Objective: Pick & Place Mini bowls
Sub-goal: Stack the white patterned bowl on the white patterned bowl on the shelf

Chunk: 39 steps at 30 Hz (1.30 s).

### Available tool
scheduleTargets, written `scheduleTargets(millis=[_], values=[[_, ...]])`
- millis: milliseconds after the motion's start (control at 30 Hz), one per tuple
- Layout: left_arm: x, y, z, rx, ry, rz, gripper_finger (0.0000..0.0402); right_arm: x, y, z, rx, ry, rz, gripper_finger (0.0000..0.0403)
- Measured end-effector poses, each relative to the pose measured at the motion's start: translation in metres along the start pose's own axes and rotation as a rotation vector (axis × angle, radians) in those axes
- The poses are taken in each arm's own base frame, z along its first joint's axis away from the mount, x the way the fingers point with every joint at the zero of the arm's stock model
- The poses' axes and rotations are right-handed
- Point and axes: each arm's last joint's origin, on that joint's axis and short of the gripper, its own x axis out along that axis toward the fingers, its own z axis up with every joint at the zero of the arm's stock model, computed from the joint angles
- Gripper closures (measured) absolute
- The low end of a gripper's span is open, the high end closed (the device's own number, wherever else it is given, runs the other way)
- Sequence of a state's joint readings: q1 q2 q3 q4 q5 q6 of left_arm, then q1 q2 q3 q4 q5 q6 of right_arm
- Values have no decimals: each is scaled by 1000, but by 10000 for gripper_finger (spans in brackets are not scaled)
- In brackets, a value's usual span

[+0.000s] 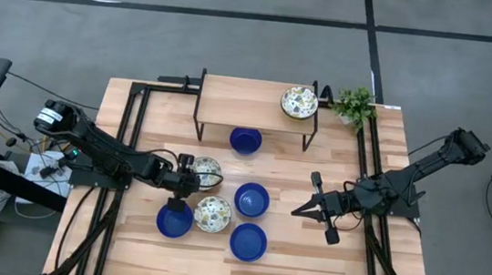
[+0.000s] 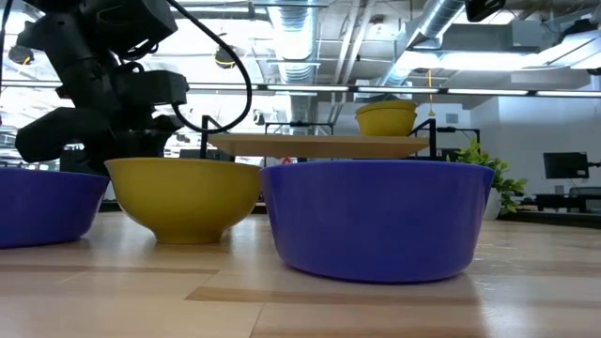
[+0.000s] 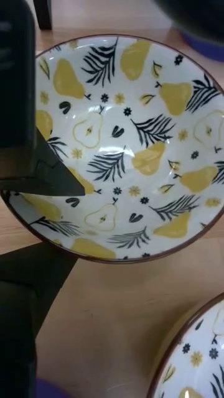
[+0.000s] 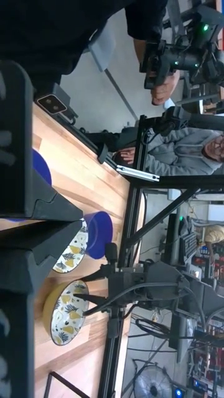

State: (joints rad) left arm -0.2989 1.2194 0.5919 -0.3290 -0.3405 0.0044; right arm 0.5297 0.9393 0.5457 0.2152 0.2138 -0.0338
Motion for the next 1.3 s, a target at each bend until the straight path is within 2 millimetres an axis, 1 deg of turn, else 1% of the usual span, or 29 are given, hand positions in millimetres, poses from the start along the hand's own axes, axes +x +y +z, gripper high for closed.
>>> scheduleTargets(millis=[133, 333, 500, 667, 733, 900, 1000, 1133, 1300], values=[[0, 0, 0, 1, -2, 12, 289, 0, 0, 0, 0, 0, 0, 403], [-1, 1, 0, 87, -4, 46, 313, 0, 0, 0, 0, 2, 0, 403], [-1, 2, 1, 124, -4, 64, 342, 0, 0, 0, -1, 2, 0, 403], [-1, 3, 0, 151, 0, 80, 381, 0, 0, 0, -1, 3, 0, 403], [-1, 3, 1, 152, -3, 99, 389, 0, 0, 0, -2, 5, 0, 403], [-1, 4, 2, 166, -5, 110, 379, 0, 0, -1, -2, 5, 0, 403], [-2, 4, 3, 165, -11, 110, 382, 0, 0, -1, -2, 5, 0, 403], [-6, 5, 13, 174, -41, 113, 389, 0, 0, -1, -5, 5, 0, 403], [-15, 9, 30, 210, -85, 152, 377, 0, 0, -1, -23, 5, 0, 403]])
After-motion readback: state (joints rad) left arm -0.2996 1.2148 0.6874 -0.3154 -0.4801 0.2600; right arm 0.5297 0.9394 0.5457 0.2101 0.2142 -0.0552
